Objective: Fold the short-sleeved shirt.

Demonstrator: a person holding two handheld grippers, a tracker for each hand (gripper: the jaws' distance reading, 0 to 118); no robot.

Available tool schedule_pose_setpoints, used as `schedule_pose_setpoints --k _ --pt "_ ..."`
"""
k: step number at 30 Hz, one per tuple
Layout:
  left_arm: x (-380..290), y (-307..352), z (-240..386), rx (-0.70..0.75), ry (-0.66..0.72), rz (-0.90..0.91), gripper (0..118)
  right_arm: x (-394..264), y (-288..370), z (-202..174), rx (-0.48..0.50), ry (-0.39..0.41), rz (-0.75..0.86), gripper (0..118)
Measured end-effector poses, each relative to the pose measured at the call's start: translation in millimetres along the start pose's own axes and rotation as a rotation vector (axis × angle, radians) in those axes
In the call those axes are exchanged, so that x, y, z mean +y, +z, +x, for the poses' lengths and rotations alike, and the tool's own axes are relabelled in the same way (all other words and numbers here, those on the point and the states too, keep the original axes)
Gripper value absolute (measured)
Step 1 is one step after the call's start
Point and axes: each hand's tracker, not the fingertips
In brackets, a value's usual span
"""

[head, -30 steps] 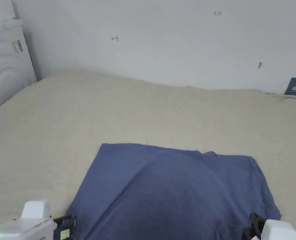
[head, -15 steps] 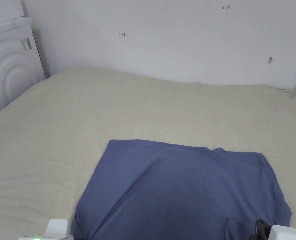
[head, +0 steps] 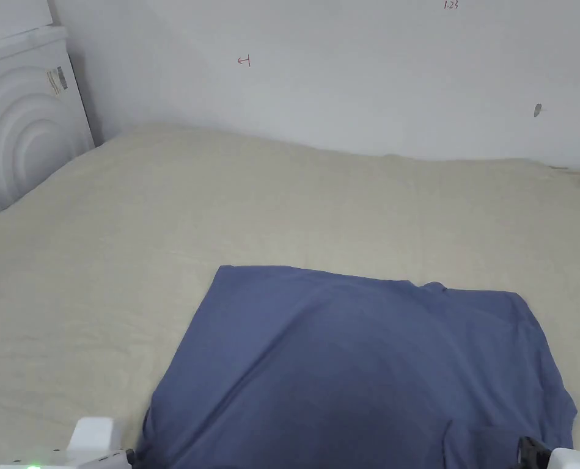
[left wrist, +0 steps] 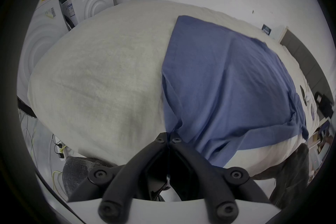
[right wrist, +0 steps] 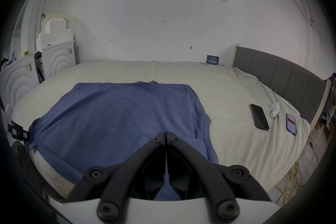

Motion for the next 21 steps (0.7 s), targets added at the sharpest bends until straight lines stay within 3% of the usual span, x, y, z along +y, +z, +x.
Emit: schedule_pose_setpoints --k 6,14,15,16,17,18,19,21 --pt "4.3 22.7 -15.1 -0.071 0.098 0.085 0 -5.4 7.0 8.8 0.0 0.022 -0.014 0" --pt "14.0 40.8 -9.9 -0.083 0.091 0.134 0 -10.3 11.6 24.3 0.006 0.037 -0.139 4" --pt "13.6 41.4 -8.4 -0.072 0.09 0.139 0 -12.7 11.1 27.1 0.012 0.054 -0.191 10" --pt "14.7 43.3 -5.9 -0.067 0.087 0.143 0 -15.4 9.8 28.7 0.0 0.058 -0.233 23" --pt "16.1 44.5 -4.1 -0.069 0.083 0.14 0 -18.5 7.9 29.9 -0.005 0.063 -0.271 44" --pt "15.8 44.8 -3.0 -0.065 0.085 0.141 0 -22.5 4.6 32.2 0.001 0.061 -0.334 58" --pt "15.3 45.0 -2.4 -0.061 0.092 0.148 0 -27.1 0.8 34.8 -0.01 0.052 -0.384 66" --pt "17.8 44.1 -3.5 -0.062 0.089 0.142 0 -37.4 -5.4 38.2 0.006 0.042 -0.442 66"
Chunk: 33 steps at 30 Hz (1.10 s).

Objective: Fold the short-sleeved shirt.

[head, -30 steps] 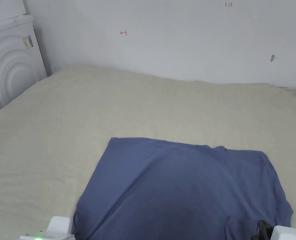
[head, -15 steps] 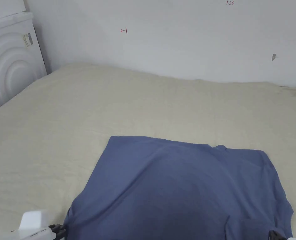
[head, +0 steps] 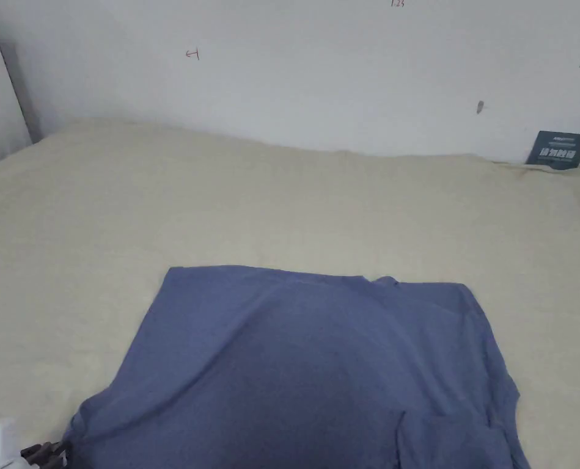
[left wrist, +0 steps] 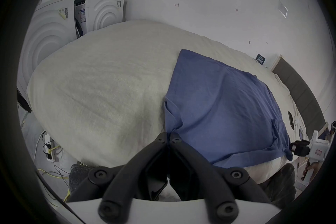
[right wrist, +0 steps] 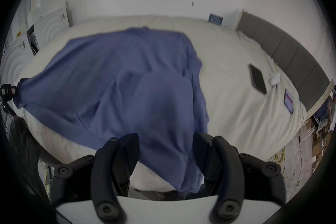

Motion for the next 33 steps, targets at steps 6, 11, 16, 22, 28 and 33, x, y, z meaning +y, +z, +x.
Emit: schedule_pose_setpoints --k 6,11,16,22,28,33 --pt "-1.0 -5.5 -2.2 0.006 0.009 0.0 0 -5.4 -28.4 7.0 0.017 -0.048 -0.054 66" --pt "-3.0 -14.0 -13.5 0.008 -0.001 0.0 0 -4.2 -19.8 5.4 0.048 -0.075 -0.022 5" --pt "-5.7 -13.5 -21.3 -0.011 0.0 0.031 0 -11.2 -3.7 8.2 0.047 -0.11 0.078 5" --pt "7.2 -12.7 -19.6 -0.028 0.001 0.129 0 2.7 14.5 9.2 -0.018 -0.096 0.263 5" --pt "48.2 -30.3 -3.0 -0.04 -0.007 0.164 0 55.3 8.1 11.9 -0.033 -0.08 0.365 5" --pt "99.6 -56.1 14.0 -0.026 -0.03 0.196 0 119.5 -12.3 10.3 -0.03 -0.045 0.389 5"
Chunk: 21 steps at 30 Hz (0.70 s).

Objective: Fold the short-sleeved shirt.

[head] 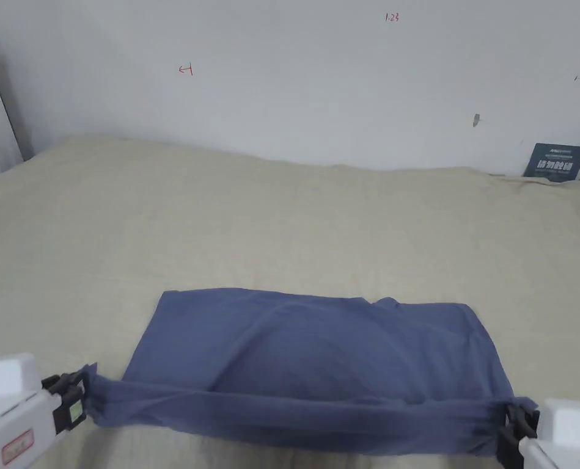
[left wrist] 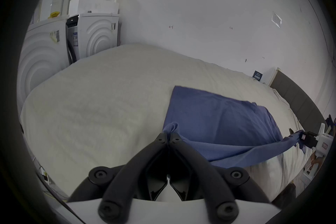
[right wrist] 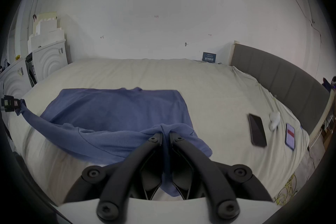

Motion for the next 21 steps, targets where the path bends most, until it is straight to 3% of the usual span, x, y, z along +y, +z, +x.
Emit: schedule_pose_setpoints --k 13,18,21 --pt "44.0 -125.9 34.1 0.056 -0.011 -0.185 0 35.8 -141.6 -9.0 -0.017 0.039 -0.182 5" --pt "33.9 -154.7 41.4 0.089 -0.053 -0.247 0 25.5 -164.3 -17.3 -0.021 0.081 -0.233 5" --pt "28.9 -173.7 31.5 0.092 -0.04 -0.265 0 17.7 -177.0 -12.4 -0.018 0.066 -0.247 6"
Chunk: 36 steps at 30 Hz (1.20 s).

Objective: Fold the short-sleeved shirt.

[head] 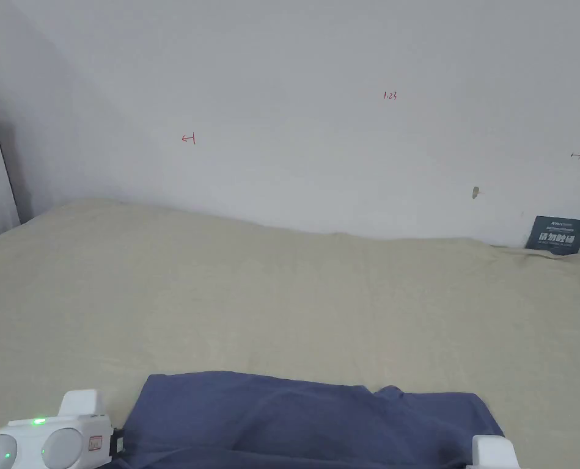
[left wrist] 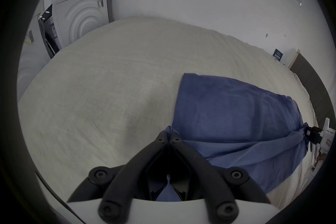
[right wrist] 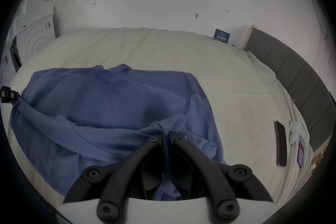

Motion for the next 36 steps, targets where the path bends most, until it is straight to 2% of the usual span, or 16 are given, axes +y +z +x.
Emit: schedule_pose_setpoints --k 4,5,7,8,10,12,13,19,23,25,26,29,32,36 --pt "-2.8 -11.2 -4.4 -0.001 -0.034 -0.009 0 -1.9 6.6 0.6 0.022 -0.013 0.01 10" --pt "-3.4 -9.2 -5.1 -0.005 -0.027 -0.001 4 -1.8 9.7 1.7 0.026 -0.018 0.016 17" --pt "-3.9 -3.4 -10.4 -0.02 -0.018 0.029 17 -2.8 19.7 6.6 0.037 -0.061 0.057 33" --pt "-3.4 1.8 -10.8 -0.026 -0.021 0.041 32 -3.9 22.0 9.1 0.045 -0.075 0.08 42" --pt "-2.6 11.8 -16.9 -0.042 -0.031 0.098 40 -6.2 39.9 12.0 0.06 -0.107 0.147 44" --pt "-4.7 27.3 -17.8 -0.048 -0.048 0.157 54 -8.7 58.2 10.0 0.059 -0.11 0.193 46" --pt "-8.2 38.2 -16.9 -0.054 -0.076 0.192 55 -11.3 67.3 10.0 0.064 -0.113 0.226 46" --pt "-40.2 98.9 -5.2 -0.042 -0.137 0.37 54 -29.3 111.7 -2.6 0.058 -0.114 0.331 46" --pt "-68.1 129.5 5.5 0.029 -0.189 0.474 51 -41.0 137.4 -14.7 0.055 -0.087 0.395 44" --pt "-81.9 141.6 8.7 0.031 -0.21 0.499 48 -46.5 149.2 -21.5 0.046 -0.07 0.432 32" --pt "-88.8 150.2 13.9 0.035 -0.219 0.514 43 -49.7 154.4 -24.0 0.044 -0.064 0.448 19" --pt "-106.5 161.2 21.1 0.044 -0.258 0.536 21 -58.3 169.1 -30.1 0.038 -0.07 0.473 2" --pt "-121.1 168.2 30.0 0.05 -0.305 0.54 0 -66.5 179.3 -36.0 0.028 -0.067 0.489 0" --pt "-135.0 176.5 35.7 0.042 -0.292 0.547 0 -74.7 191.1 -40.2 0.029 -0.06 0.503 0"
